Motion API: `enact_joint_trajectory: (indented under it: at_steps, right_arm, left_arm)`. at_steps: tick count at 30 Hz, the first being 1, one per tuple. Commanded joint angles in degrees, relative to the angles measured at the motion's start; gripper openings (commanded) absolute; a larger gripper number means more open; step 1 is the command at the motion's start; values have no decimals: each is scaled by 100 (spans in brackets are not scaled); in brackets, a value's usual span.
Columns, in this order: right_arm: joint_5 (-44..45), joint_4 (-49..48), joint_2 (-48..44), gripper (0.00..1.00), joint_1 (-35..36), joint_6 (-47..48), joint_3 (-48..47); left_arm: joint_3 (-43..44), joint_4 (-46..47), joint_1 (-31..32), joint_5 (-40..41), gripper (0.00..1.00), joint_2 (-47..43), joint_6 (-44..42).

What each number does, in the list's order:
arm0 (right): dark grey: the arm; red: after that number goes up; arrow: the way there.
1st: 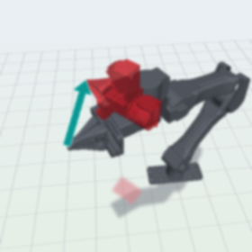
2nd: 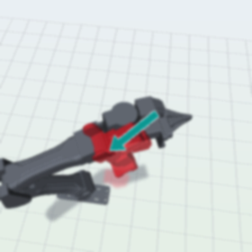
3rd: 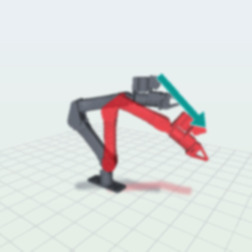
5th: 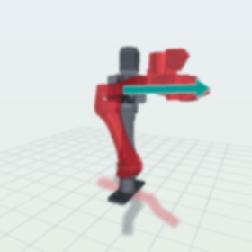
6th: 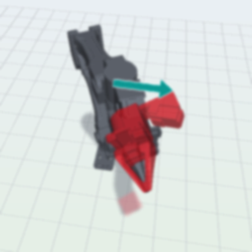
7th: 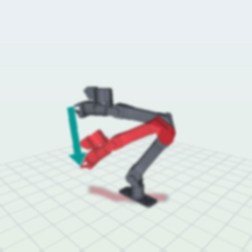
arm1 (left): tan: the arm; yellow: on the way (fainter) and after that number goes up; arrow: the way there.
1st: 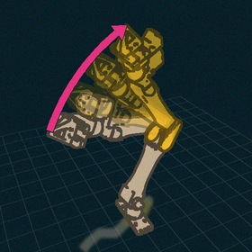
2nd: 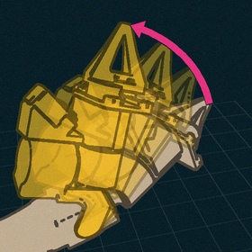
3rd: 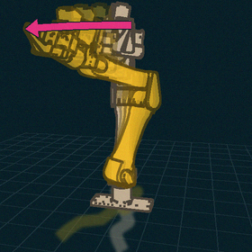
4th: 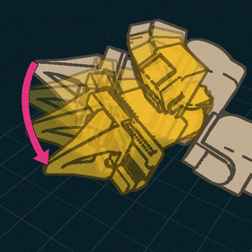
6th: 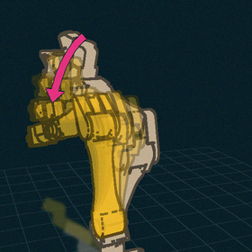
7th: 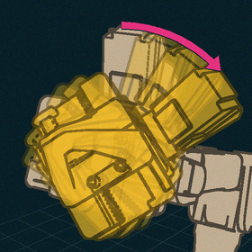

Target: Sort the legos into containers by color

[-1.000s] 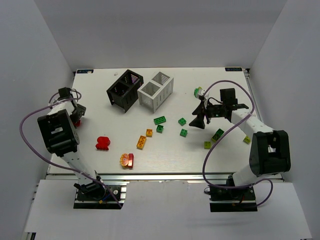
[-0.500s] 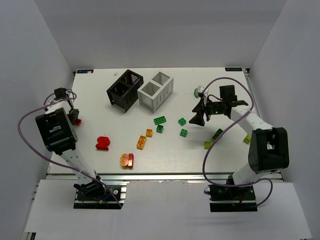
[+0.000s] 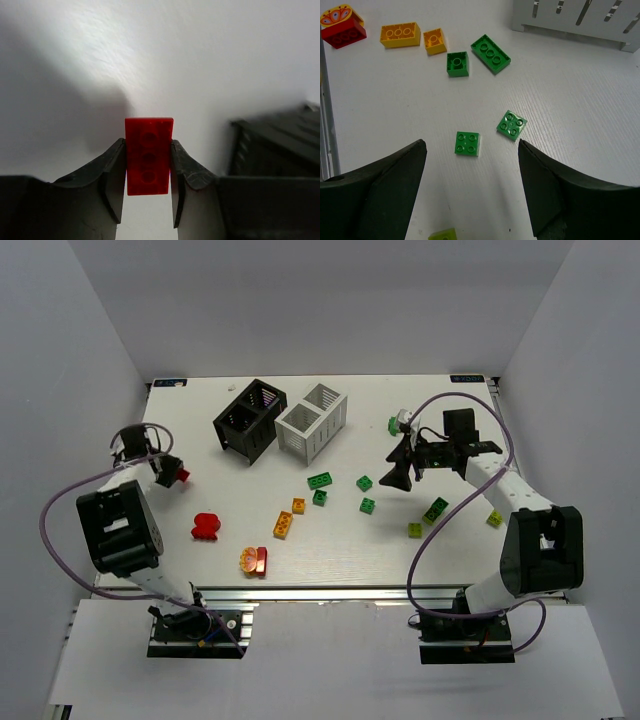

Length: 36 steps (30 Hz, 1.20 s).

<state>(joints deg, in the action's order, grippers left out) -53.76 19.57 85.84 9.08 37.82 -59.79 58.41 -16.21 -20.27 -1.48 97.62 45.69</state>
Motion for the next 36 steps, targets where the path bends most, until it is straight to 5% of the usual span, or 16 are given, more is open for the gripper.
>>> enact_joint_trajectory:
  at_steps: [1,9,13,16,26,36]
  right_arm:
    - [-65,82,-217,78,6,-21,-112]
    - [50,-6,-358,60,6,-135,-59]
    - [23,-6,-332,18,6,-249,-147]
    - [14,11,-323,0,6,-319,-208]
    - [14,-103,-410,0,6,-478,-173]
    - [128,-85,-612,3,6,-469,-77]
  left_arm:
    - [-207,1066,400,-1081,0,-919,-253]
    - [-261,2157,1297,-1408,0,-1685,-851]
    - [214,1850,1692,-1198,0,-1492,-1229]
    - [469,1709,1930,-1013,0,-1343,-1387]
    - [1304,1287,2712,-143,0,-675,-1914]
    - [1893,1138,2809,701,2,-60,-2187]
